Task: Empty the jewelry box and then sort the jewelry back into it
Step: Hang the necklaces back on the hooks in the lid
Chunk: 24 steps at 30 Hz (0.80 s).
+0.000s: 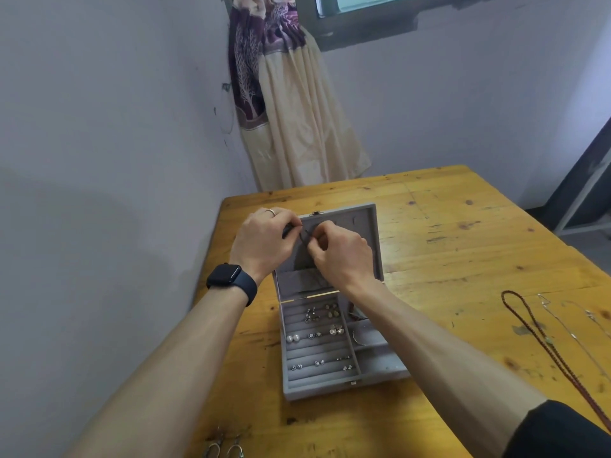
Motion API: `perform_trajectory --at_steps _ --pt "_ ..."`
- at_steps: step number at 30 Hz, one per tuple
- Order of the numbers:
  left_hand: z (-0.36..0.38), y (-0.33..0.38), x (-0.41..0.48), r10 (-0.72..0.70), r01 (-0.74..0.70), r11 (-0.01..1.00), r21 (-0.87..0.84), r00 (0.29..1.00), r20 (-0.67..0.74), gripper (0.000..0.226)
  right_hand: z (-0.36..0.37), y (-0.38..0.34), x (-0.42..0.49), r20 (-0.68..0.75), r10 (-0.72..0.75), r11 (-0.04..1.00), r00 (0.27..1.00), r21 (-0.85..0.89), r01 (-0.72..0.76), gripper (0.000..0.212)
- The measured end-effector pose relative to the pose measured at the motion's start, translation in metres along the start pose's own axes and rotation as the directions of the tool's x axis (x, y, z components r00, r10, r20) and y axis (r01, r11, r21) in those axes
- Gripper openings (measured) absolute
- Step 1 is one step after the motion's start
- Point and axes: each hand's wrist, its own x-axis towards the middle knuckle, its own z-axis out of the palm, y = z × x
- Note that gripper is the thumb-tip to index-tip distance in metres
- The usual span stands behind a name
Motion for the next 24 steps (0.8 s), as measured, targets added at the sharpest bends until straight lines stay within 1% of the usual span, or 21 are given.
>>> perform_trajectory --at_steps 6,12,14,15,18,20,22,24 --pt "0.004 0.003 -0.001 0.007 -0.005 0.999 0.033 0.999 -0.054 0.002 -0.002 0.005 -0.002 0.05 -0.068 0.996 0.996 -0.046 0.071 0.018" --pt "0.003 -0.005 -0.004 0.034 -0.034 0.999 0.01 0.999 0.003 0.004 0.003 0.014 -0.007 0.067 -0.155 0.979 0.986 -0.121 0.162 0.015" --pt "0.003 -0.006 -0.007 0.04 -0.04 0.999 0.007 0.999 0.009 0.007 0.004 0.02 -0.01 0.049 -0.167 0.979 0.985 -0.111 0.171 0.015" --pt "0.003 -0.005 -0.008 0.039 -0.039 0.999 0.004 0.999 0.006 0.008 0.004 0.023 -0.012 0.029 -0.194 0.973 0.98 -0.118 0.196 0.016" --pt "0.002 -0.004 -0.006 0.013 -0.013 1.0 -0.009 1.0 -0.004 0.008 0.008 0.032 -0.016 -0.042 -0.33 0.926 0.943 -0.21 0.315 0.02" --pt "0.003 -0.002 -0.007 -0.01 0.01 1.0 -0.022 1.0 -0.009 0.008 0.008 0.038 -0.019 -0.052 -0.359 0.92 0.932 -0.185 0.344 0.021" --pt "0.004 0.0 -0.009 -0.026 0.025 0.999 -0.027 0.999 -0.023 0.007 0.005 0.042 -0.026 -0.028 -0.39 0.907 0.92 -0.183 0.379 0.029" --pt "0.005 0.002 -0.011 -0.037 0.036 0.999 -0.024 0.999 -0.038 0.006 0.004 0.044 -0.033 0.013 -0.435 0.871 0.9 -0.249 0.424 0.046"
